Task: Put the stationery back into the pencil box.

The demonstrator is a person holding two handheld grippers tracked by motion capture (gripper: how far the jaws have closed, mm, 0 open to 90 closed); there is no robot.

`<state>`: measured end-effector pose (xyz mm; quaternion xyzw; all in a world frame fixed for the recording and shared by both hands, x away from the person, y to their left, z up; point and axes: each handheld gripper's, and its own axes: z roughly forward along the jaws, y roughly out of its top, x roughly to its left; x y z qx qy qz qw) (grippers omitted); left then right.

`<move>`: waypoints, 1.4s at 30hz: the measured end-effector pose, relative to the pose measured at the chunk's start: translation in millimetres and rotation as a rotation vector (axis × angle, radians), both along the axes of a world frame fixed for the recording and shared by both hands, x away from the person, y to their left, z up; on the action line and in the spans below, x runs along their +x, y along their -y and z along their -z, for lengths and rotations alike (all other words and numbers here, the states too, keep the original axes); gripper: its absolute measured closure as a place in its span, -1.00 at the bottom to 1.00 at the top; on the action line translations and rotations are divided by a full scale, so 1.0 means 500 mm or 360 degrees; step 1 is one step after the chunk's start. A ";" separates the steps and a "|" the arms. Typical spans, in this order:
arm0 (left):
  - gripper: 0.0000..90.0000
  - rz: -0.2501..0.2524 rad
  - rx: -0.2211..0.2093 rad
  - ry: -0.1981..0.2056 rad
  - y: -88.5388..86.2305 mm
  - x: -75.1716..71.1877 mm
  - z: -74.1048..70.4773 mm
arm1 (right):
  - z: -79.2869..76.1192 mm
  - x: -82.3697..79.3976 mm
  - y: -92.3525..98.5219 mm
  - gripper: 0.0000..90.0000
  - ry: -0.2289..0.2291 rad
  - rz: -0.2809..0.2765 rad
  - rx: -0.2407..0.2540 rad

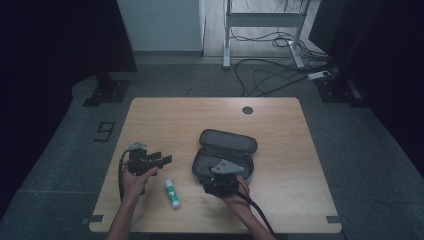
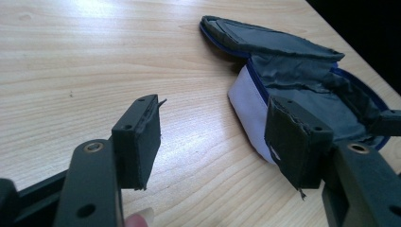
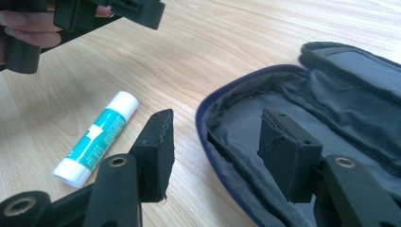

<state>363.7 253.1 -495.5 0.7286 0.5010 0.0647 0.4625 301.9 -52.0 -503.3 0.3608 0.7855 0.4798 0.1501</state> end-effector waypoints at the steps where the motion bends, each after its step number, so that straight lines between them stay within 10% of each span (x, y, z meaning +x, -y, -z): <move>1: -0.18 0.0001 -0.0003 0.0002 0.001 0.000 -0.001 | 0.001 -0.001 -0.004 0.00 0.0000 -0.0004 -0.0001; 42: -0.18 0.0028 -0.0006 -0.0031 -0.003 0.003 0.004 | 0.050 -0.044 -0.165 0.00 -0.0057 -0.0240 -0.0054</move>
